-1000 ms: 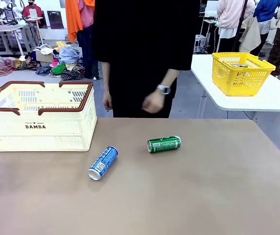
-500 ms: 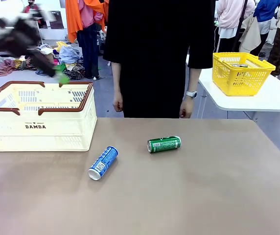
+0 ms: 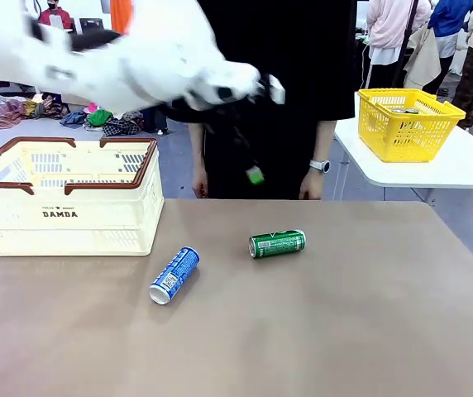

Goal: Place the drinks into the Shopping basket.
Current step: Pick up one drink and place it into the Shopping basket.

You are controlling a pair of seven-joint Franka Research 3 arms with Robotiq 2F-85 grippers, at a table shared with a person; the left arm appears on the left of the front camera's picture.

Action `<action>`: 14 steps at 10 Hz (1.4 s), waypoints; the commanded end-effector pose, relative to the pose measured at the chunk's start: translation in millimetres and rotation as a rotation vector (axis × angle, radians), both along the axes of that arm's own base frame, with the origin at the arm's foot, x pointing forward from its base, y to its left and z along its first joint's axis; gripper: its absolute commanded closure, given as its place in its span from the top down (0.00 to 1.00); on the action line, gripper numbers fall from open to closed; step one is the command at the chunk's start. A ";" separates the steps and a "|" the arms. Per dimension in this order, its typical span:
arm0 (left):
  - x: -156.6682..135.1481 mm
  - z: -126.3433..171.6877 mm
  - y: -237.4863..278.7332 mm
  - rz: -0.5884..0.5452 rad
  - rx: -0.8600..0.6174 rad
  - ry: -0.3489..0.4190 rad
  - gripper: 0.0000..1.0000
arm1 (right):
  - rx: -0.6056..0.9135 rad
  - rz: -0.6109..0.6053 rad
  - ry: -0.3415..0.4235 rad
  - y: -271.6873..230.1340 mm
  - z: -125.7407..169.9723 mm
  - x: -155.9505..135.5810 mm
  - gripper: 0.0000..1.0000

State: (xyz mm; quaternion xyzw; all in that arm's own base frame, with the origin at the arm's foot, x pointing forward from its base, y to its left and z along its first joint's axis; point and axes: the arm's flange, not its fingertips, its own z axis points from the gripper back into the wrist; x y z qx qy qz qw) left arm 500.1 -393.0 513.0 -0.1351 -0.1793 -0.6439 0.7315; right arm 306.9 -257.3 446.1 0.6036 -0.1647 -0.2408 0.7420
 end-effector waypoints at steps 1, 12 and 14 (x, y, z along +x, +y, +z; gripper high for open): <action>47.2 -10.9 -70.9 -0.119 0.128 -0.009 1.00 | -0.003 -0.002 -0.008 1.4 1.3 -1.3 1.00; 56.2 -162.9 -126.5 -0.058 0.339 0.111 1.00 | -0.003 -0.002 -0.008 1.4 1.3 -1.3 1.00; 58.1 -185.2 -124.6 -0.068 0.337 0.150 1.00 | -0.003 -0.002 -0.008 1.4 1.3 -1.3 1.00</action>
